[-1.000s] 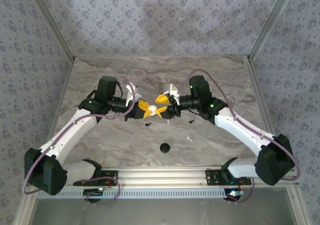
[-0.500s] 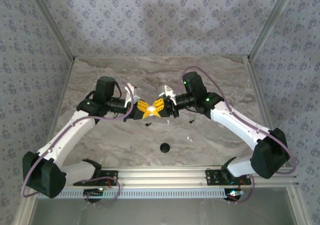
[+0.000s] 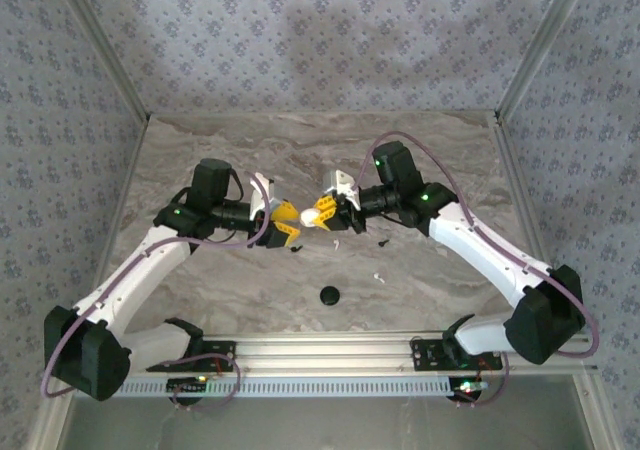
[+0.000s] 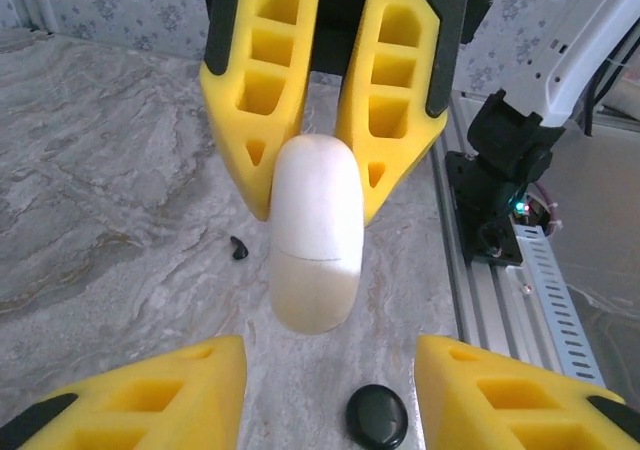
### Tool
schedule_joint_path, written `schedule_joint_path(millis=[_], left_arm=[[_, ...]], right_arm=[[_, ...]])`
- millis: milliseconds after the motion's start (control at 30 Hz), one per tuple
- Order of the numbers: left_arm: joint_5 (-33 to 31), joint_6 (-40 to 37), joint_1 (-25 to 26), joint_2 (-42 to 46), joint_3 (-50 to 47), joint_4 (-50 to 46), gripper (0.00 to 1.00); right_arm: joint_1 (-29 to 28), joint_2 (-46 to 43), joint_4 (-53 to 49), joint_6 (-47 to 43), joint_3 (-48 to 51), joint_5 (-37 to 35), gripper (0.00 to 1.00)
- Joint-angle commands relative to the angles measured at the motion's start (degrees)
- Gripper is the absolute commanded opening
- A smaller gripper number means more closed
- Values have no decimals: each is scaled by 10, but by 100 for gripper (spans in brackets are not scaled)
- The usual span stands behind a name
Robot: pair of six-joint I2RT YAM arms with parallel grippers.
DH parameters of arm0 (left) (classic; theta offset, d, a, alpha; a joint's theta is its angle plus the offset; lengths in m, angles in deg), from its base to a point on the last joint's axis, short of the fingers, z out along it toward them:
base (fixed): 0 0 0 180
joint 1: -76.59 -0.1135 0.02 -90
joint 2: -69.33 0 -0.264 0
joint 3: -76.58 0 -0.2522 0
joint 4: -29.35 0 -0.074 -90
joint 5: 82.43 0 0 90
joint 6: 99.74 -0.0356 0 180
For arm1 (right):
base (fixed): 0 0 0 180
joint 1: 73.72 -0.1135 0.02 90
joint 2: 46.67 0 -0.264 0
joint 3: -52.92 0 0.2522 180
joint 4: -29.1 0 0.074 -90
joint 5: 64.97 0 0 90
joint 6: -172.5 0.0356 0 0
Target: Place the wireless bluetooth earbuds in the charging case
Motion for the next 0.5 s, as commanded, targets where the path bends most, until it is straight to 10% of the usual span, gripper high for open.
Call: schedule_joint_path(millis=[0, 467], left_arm=[[-6, 10, -11, 10, -1, 52, 47], [20, 110, -49, -130, 49, 253, 46]], right_arm=[[9, 5, -6, -19, -14, -1, 13], [106, 82, 50, 6, -52, 71, 13]])
